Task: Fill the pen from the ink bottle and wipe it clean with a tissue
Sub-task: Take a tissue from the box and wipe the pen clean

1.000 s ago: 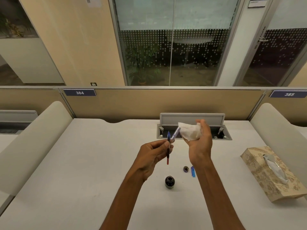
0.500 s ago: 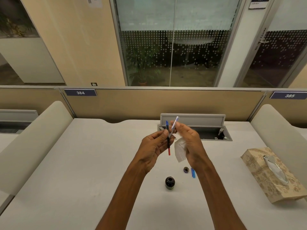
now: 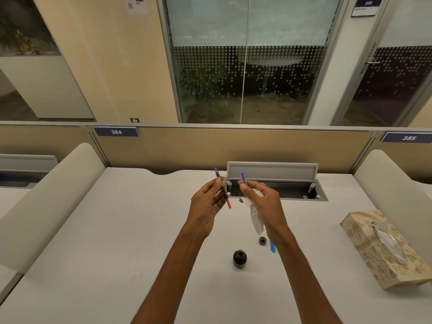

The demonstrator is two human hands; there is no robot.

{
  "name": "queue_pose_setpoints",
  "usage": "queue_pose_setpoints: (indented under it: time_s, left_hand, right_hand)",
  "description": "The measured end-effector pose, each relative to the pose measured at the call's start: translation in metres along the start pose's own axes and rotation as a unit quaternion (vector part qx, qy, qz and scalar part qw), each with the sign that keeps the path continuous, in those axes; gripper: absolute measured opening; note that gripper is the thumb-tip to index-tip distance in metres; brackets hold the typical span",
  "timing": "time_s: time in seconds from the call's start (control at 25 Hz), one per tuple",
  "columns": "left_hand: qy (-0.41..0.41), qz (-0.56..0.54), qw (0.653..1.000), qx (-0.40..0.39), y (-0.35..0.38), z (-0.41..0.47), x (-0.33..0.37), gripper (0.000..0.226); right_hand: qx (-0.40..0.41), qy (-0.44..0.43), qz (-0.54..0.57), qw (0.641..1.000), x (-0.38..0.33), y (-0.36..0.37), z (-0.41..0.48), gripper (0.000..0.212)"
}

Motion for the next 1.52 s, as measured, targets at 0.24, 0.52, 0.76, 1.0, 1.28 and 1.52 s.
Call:
queue_pose_setpoints:
  time_s: [0.24, 0.52, 0.76, 1.0, 1.28, 1.52]
  left_hand:
    - [0.051, -0.042, 0.994, 0.089, -0.015, 0.007, 0.003, 0.020]
    - [0.093, -0.051, 0.987, 0.120, -0.023, 0.003, 0.004, 0.022]
    - [0.105, -0.025, 0.990, 0.094, -0.021, 0.000, 0.005, 0.021]
    - [0.123, 0.008, 0.989, 0.077, -0.020, 0.001, 0.007, 0.028]
    - [0.088, 0.046, 0.995, -0.021, -0.008, -0.005, -0.003, 0.015]
    - [0.060, 0.081, 0.993, -0.057, -0.006, -0.003, -0.002, 0.017]
  right_hand:
    - [0.013, -0.043, -0.090, 0.995, 0.011, -0.009, -0.010, 0.014]
    - [0.021, -0.048, -0.126, 0.991, 0.020, -0.013, -0.015, 0.018]
    - [0.035, -0.048, -0.140, 0.988, 0.017, -0.014, -0.018, 0.017]
    - [0.034, -0.061, -0.161, 0.985, 0.015, -0.015, -0.020, 0.021]
    - [0.051, -0.083, -0.151, 0.984, 0.008, -0.008, -0.022, 0.017]
    - [0.061, -0.096, -0.130, 0.985, 0.008, -0.009, -0.024, 0.014]
Point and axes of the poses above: each hand's wrist, its own z-axis towards the middle knuckle, its own y-axis out of the palm, x = y × z, the point moved 4 cm from there along z, towards the middle knuckle, and after that the axes turned 6 degrees about y, right-handed, at the moved point
